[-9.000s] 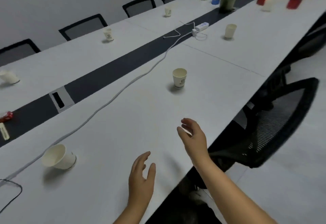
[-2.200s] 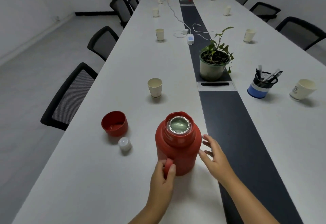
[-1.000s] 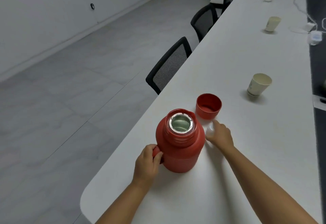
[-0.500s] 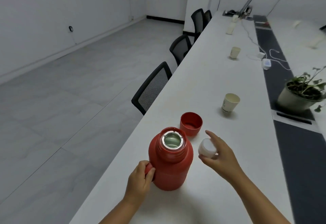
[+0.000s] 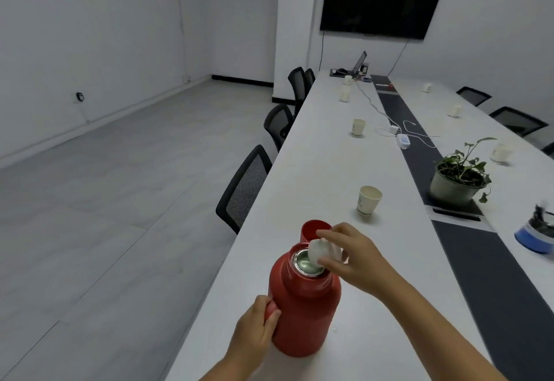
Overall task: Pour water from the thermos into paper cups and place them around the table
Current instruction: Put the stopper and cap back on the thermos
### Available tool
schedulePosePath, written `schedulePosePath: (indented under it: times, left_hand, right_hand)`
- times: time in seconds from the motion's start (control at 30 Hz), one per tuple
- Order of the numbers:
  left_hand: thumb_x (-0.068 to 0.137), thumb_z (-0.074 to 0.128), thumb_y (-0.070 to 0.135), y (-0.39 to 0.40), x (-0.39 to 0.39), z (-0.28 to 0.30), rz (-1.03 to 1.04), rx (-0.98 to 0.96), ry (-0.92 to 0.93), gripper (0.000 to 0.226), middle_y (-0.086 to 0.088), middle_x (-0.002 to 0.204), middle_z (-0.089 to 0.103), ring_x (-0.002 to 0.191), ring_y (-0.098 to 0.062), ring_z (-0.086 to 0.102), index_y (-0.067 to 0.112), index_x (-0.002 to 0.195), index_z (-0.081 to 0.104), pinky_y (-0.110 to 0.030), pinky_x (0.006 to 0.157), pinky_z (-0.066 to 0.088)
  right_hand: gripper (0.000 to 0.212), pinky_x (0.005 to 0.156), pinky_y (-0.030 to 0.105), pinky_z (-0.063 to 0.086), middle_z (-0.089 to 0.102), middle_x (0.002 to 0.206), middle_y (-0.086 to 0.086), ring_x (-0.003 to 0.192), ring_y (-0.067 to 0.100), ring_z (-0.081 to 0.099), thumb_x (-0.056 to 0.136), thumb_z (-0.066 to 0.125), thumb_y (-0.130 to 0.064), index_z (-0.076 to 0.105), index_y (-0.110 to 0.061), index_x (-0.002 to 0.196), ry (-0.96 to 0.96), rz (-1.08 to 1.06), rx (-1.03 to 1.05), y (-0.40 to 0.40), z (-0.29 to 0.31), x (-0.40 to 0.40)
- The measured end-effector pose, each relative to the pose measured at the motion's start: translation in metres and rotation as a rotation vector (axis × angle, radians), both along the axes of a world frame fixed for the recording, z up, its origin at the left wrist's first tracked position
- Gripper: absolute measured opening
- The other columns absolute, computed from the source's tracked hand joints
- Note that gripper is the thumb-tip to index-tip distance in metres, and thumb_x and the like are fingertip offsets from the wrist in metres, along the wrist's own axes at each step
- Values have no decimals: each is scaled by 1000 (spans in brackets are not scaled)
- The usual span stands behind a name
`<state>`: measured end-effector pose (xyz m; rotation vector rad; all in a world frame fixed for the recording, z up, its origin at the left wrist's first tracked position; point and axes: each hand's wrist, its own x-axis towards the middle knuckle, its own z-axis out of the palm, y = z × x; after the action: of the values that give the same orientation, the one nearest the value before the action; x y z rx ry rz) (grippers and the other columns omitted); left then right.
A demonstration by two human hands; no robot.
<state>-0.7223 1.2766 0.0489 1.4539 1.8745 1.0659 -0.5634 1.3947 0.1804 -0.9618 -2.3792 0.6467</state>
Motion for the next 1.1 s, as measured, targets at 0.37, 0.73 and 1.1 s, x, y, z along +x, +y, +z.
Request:
schedulePosePath:
  times: [0.37, 0.73, 1.1]
  left_hand:
    - [93, 47, 20, 1, -11, -7, -63, 35, 7, 15, 17, 74, 47, 66, 2, 48, 28, 88, 35, -8, 65, 39]
    - [92, 49, 17, 1, -12, -7, -69, 21, -39, 25, 13, 73, 50, 67, -3, 51, 33, 83, 33, -12, 64, 39]
    - [91, 50, 19, 3, -16, -10, -58, -6, -5, 20, 19, 76, 48, 73, -7, 52, 31, 86, 34, -5, 66, 39]
  right_hand:
    - [27, 82, 24, 42, 62, 113, 6, 106, 19, 53, 80, 62, -13, 65, -10, 107, -260, 88, 120, -7, 1, -30]
    - [28, 77, 23, 46, 69, 99, 10, 91, 13, 60, 66, 76, -7, 70, -4, 93, 51, 12, 108, -14, -17, -19]
    - [30, 81, 11, 40, 65, 108, 4, 97, 15, 59, 72, 73, -13, 67, -7, 102, -26, 13, 77, -9, -25, -22]
